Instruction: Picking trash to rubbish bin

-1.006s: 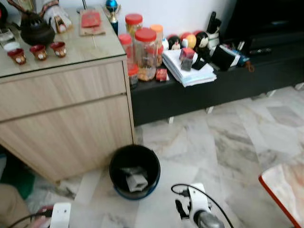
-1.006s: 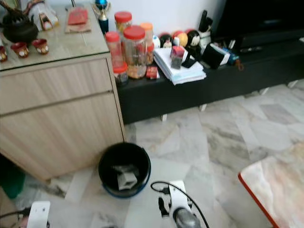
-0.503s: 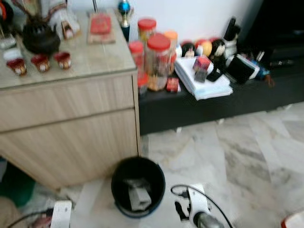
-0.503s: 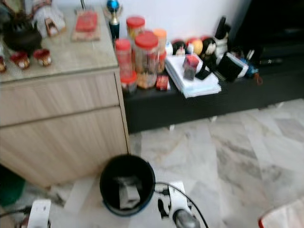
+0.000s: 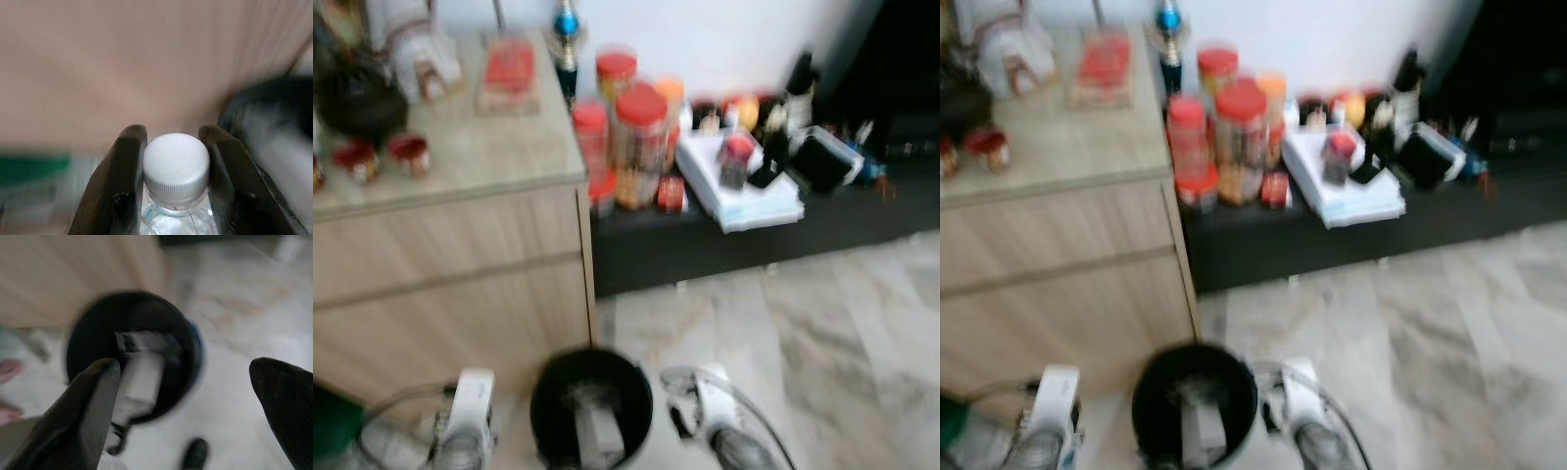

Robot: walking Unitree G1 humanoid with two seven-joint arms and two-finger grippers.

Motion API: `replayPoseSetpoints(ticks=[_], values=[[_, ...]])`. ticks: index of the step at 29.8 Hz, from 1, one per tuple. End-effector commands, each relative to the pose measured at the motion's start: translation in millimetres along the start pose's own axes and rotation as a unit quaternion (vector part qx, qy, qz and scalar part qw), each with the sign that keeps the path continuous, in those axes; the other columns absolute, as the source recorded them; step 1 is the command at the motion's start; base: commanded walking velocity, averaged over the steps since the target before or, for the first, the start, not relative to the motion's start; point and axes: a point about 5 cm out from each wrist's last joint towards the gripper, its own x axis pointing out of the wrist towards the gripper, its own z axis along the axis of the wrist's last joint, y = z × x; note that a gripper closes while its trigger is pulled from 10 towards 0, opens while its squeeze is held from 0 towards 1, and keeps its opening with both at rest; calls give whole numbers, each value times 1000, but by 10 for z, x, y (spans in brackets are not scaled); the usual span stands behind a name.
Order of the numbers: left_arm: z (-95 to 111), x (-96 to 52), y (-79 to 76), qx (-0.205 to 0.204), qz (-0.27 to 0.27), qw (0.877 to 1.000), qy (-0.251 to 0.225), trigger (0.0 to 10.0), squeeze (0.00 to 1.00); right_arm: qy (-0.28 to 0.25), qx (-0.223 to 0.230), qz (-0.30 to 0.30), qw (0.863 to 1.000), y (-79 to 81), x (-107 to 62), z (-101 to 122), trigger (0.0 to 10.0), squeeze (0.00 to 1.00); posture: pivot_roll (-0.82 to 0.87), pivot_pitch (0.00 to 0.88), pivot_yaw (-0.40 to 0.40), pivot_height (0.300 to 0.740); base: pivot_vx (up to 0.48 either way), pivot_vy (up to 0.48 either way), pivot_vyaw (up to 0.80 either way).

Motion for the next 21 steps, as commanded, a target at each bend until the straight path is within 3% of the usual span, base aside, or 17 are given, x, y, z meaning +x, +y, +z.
replayPoseSetpoints(ticks=[1,9,18,19,20,21], values=[[51,2,-106,9,-26,1000,-14,10000,0,15,-7,35,999,21,-14,-58,10000,0,120,125,-19,740,0,0,0],[426,78,-260,15,-61,995,-80,10000,0,-20,-48,126,991,204,51,242,10000,0,114,111,-19,740,0,0,0],[491,78,-282,33,-59,992,-102,10000,0,-40,-64,174,982,289,58,361,10000,0,110,105,-23,740,0,0,0],[497,78,-283,34,-59,992,-104,10000,133,-41,-66,181,980,298,57,370,10000,0,110,105,-24,740,0,0,0],[514,79,-282,33,-58,992,-108,10000,1000,-45,-68,193,978,315,55,391,10000,0,111,105,-25,740,0,0,0],[514,79,-282,33,-58,992,-108,10000,1000,-45,-68,193,978,315,55,391,10000,0,111,105,-25,740,0,0,0]])
